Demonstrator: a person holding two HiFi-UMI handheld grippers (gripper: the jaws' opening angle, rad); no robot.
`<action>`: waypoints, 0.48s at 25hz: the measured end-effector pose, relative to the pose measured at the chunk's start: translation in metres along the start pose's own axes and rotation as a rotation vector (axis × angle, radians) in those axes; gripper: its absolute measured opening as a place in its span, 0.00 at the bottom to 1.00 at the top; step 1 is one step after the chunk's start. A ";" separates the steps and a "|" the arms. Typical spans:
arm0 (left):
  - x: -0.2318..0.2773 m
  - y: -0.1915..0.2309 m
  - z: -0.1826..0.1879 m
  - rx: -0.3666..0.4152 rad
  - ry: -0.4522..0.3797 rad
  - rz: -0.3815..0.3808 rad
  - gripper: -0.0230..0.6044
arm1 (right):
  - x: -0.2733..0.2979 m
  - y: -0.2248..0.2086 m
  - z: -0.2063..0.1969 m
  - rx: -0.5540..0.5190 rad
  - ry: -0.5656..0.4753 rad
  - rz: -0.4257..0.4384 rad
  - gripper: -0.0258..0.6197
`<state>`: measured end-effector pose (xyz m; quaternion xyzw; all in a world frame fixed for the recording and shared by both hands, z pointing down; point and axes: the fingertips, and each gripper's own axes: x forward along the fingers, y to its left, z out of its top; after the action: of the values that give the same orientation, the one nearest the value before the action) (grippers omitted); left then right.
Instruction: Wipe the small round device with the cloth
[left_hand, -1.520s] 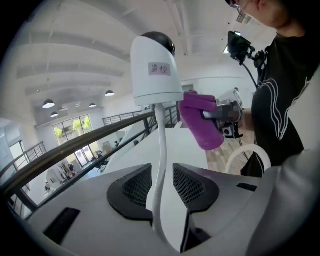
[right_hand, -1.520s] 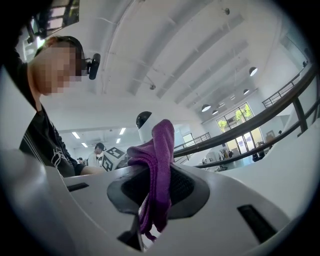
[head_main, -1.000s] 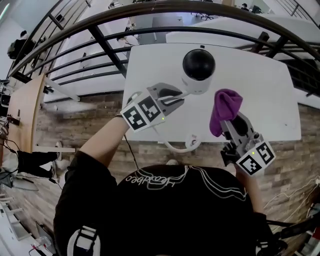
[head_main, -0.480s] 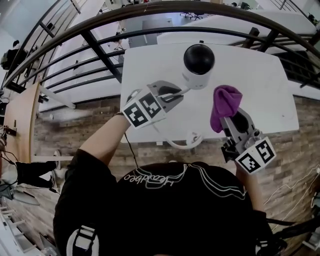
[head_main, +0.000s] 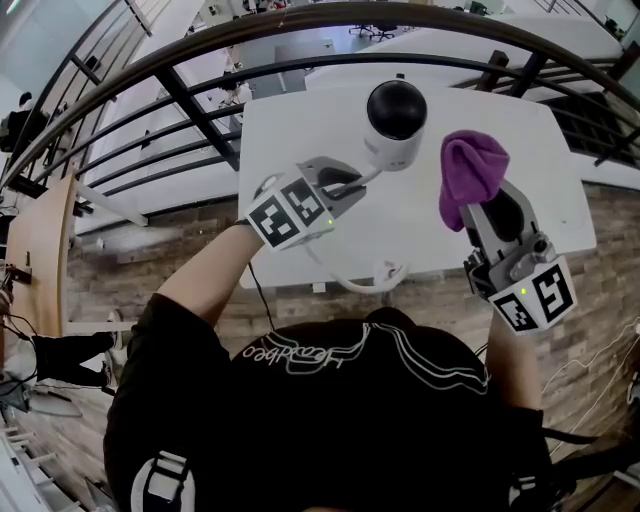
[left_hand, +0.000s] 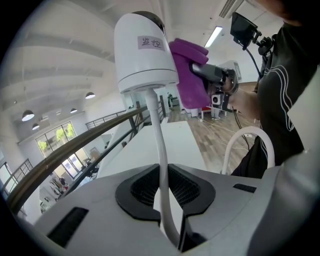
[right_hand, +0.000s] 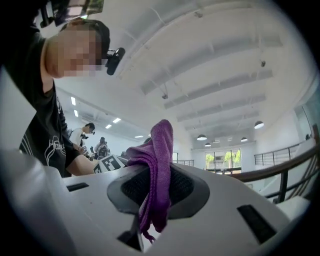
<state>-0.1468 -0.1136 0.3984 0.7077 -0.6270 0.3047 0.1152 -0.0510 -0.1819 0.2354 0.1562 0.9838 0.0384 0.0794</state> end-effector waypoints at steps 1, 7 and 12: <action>0.000 0.000 0.000 -0.004 -0.001 -0.003 0.13 | 0.001 0.000 0.008 -0.049 -0.007 0.004 0.14; 0.000 0.000 0.001 -0.028 -0.005 -0.021 0.13 | 0.010 0.012 0.049 -0.352 -0.059 0.046 0.14; 0.002 0.000 0.002 -0.035 -0.006 -0.022 0.13 | 0.021 0.037 0.057 -0.650 -0.063 0.105 0.14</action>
<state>-0.1461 -0.1158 0.3981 0.7134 -0.6245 0.2905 0.1290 -0.0506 -0.1376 0.1800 0.1742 0.9078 0.3494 0.1533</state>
